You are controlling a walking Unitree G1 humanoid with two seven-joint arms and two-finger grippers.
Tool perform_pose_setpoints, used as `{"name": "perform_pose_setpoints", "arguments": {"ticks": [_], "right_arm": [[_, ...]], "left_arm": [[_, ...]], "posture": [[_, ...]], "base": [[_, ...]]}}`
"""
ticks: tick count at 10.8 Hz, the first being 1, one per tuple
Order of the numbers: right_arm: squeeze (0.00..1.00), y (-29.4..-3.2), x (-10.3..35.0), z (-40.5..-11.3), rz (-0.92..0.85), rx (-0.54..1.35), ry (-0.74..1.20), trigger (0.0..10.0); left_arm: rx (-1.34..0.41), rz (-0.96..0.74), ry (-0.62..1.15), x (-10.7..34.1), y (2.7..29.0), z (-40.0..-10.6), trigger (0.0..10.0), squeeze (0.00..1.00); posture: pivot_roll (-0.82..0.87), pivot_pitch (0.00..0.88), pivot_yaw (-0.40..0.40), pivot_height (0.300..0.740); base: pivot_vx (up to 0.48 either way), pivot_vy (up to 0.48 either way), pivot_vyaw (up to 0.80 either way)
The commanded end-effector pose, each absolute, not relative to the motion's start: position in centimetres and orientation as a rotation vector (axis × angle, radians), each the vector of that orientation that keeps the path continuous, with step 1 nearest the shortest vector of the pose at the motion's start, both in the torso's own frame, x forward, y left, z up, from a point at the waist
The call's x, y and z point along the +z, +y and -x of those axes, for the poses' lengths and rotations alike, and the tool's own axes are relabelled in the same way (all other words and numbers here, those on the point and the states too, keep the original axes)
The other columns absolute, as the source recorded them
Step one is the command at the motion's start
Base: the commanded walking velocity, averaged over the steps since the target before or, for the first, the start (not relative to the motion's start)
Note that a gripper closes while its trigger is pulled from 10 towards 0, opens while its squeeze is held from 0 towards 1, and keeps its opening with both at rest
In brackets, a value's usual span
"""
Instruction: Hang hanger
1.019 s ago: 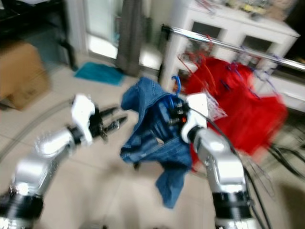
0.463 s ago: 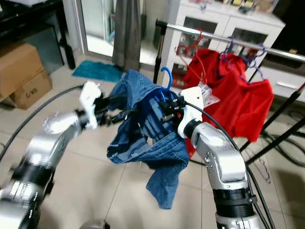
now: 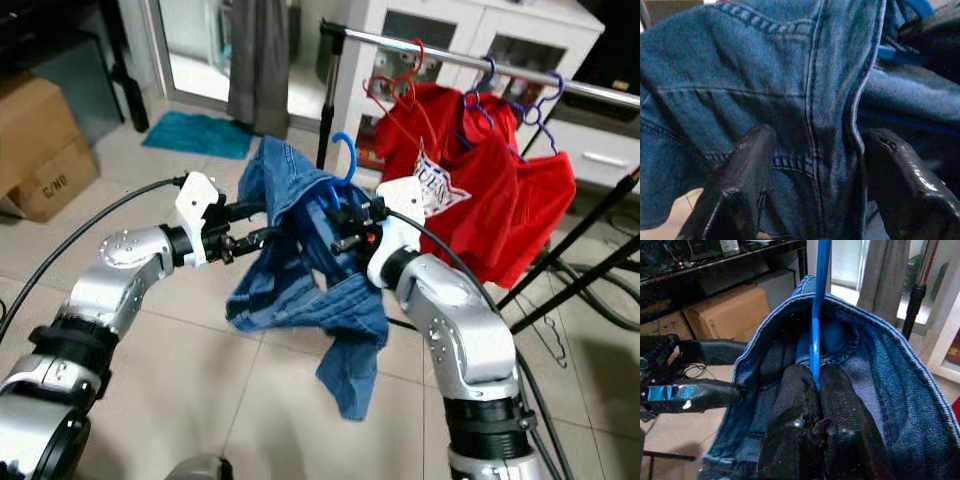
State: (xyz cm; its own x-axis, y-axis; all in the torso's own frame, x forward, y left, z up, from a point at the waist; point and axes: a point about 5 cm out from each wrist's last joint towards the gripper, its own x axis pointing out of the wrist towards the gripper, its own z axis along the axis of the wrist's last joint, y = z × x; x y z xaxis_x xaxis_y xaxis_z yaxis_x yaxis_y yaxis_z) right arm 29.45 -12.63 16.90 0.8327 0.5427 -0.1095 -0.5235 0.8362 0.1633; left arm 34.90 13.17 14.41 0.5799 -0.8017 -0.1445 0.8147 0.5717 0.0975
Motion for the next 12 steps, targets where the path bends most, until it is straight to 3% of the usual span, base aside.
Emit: {"name": "perform_pose_setpoints", "arguments": {"ticks": [1, 4, 9, 12], "right_arm": [[0.00, -13.0, 17.9, -29.4, -0.135, 0.557, 0.116, 0.0], [0.00, -12.5, 18.4, -29.3, -0.127, 0.612, 0.081, 0.0], [0.00, -12.3, 18.7, -29.3, -0.133, 0.622, 0.072, 0.0], [0.00, -12.3, 18.6, -29.2, -0.135, 0.624, 0.073, 0.0]], "left_arm": [[-0.962, -0.158, 0.081, 14.5, 12.9, -35.2, 0.0, 0.00], [-1.005, -0.104, 0.086, 14.3, 12.3, -35.3, 0.0, 0.00], [-0.994, -0.327, 0.107, 14.0, 11.8, -35.9, 0.0, 0.00], [-0.855, -0.385, 0.066, 14.7, 13.1, -36.8, 0.0, 0.00]], "posture": [[0.05, 0.000, -0.070, 0.740], [0.05, 0.000, -0.071, 0.740], [0.05, 0.000, -0.064, 0.740], [0.05, 0.000, -0.061, 0.740]], "base": [[0.000, 0.000, 0.00], [0.000, 0.000, 0.00], [0.000, 0.000, 0.00], [0.000, 0.000, 0.00]]}}
